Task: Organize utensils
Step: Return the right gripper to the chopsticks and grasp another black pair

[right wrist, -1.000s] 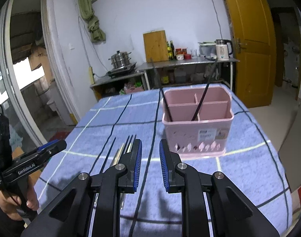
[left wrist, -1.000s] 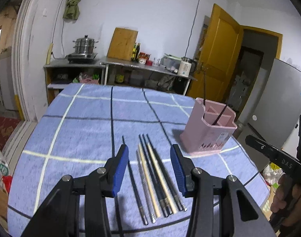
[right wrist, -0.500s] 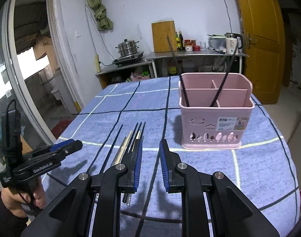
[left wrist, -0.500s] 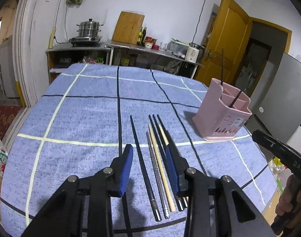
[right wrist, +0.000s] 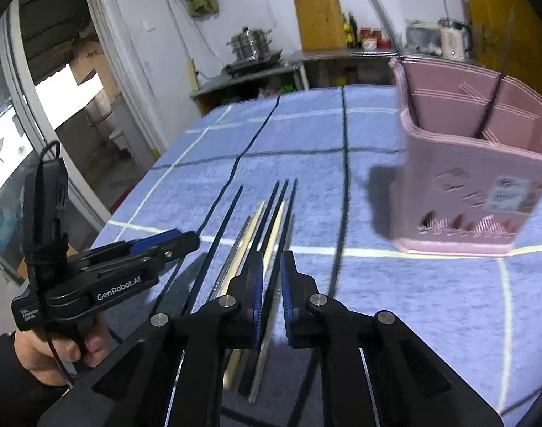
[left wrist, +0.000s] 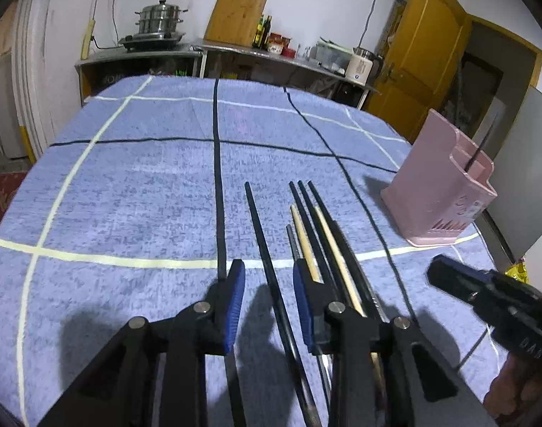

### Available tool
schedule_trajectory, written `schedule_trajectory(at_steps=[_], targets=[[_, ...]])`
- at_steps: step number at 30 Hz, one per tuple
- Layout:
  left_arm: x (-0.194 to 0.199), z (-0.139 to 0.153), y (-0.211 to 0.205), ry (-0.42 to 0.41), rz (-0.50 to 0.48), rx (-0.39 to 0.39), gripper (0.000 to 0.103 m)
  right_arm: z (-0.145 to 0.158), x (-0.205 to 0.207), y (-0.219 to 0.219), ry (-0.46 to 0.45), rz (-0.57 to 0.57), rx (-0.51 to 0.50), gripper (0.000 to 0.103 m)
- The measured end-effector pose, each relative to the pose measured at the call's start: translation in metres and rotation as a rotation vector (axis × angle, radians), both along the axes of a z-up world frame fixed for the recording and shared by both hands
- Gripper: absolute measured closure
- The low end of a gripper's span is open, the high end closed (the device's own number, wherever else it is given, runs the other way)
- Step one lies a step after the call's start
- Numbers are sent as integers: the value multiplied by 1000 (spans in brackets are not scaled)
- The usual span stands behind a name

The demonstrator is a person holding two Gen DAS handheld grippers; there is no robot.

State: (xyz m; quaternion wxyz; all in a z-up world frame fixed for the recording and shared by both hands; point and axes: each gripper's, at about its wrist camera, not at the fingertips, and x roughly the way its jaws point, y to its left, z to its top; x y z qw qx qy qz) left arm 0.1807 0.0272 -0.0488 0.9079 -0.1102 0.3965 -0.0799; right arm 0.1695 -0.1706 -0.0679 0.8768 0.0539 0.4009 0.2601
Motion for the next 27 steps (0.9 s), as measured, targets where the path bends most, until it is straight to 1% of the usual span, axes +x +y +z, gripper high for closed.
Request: schedule_trajectory(at_steps=[5, 10, 16, 18, 21, 25, 27], targets=[[8, -7, 0, 18, -5, -14, 74, -20, 18, 15, 53, 29, -10, 93], [12, -11, 3, 27, -6, -25, 74, -33, 28, 19, 88, 28, -31, 93], [15, -15, 5, 45, -3, -31, 74, -37, 34, 16, 98, 16, -39, 93], [16, -14, 4, 44, -6, -29, 74, -32, 34, 16, 79, 11, -50, 93], [15, -14, 5, 45, -5, -35, 74, -23, 30, 21, 57, 31, -32, 93], [15, -14, 6, 52, -2, -40, 74, -33, 37, 28, 98, 40, -45, 93], [14, -14, 6, 55, -3, -39, 74, -34, 38, 26, 90, 25, -58, 93]])
